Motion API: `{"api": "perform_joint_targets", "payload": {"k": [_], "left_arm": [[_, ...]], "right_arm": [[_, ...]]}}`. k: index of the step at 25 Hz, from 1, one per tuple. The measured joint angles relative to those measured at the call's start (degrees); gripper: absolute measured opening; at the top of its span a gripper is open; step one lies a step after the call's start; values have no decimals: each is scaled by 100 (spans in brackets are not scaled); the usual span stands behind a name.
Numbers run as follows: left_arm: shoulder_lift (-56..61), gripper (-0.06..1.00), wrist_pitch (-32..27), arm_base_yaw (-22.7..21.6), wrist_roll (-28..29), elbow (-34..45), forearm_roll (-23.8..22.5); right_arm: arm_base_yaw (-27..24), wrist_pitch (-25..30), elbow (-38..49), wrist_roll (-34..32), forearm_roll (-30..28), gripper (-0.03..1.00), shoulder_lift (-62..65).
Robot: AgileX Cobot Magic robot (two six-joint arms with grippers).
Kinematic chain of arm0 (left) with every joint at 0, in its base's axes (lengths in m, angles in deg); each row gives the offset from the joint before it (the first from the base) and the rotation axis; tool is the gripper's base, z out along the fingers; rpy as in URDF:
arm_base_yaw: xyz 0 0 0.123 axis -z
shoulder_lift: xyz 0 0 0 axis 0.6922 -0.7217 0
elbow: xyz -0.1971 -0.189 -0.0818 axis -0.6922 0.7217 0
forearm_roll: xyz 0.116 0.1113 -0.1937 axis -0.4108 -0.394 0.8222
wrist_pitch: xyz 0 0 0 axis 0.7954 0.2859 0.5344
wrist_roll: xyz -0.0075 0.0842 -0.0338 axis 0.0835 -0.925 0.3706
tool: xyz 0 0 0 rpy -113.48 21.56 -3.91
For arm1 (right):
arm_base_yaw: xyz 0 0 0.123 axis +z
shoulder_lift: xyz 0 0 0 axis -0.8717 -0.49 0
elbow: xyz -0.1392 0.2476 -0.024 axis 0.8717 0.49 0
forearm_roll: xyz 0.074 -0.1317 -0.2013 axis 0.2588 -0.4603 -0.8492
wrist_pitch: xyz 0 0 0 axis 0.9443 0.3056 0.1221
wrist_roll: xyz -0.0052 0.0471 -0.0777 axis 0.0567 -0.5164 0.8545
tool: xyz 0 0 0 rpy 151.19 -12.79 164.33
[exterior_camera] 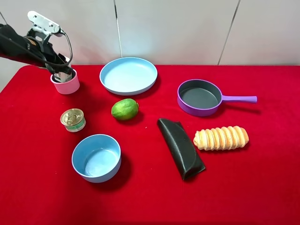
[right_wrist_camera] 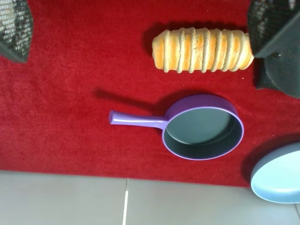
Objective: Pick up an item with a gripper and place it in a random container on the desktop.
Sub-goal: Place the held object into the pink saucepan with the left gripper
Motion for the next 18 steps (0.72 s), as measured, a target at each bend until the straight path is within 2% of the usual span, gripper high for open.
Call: {"api": "perform_joint_targets", "payload": {"k": [18], "left_arm": [[-190,46,21,0,5,-1,0]], "right_arm": [[0,0,0,0,0,69,0]]}}
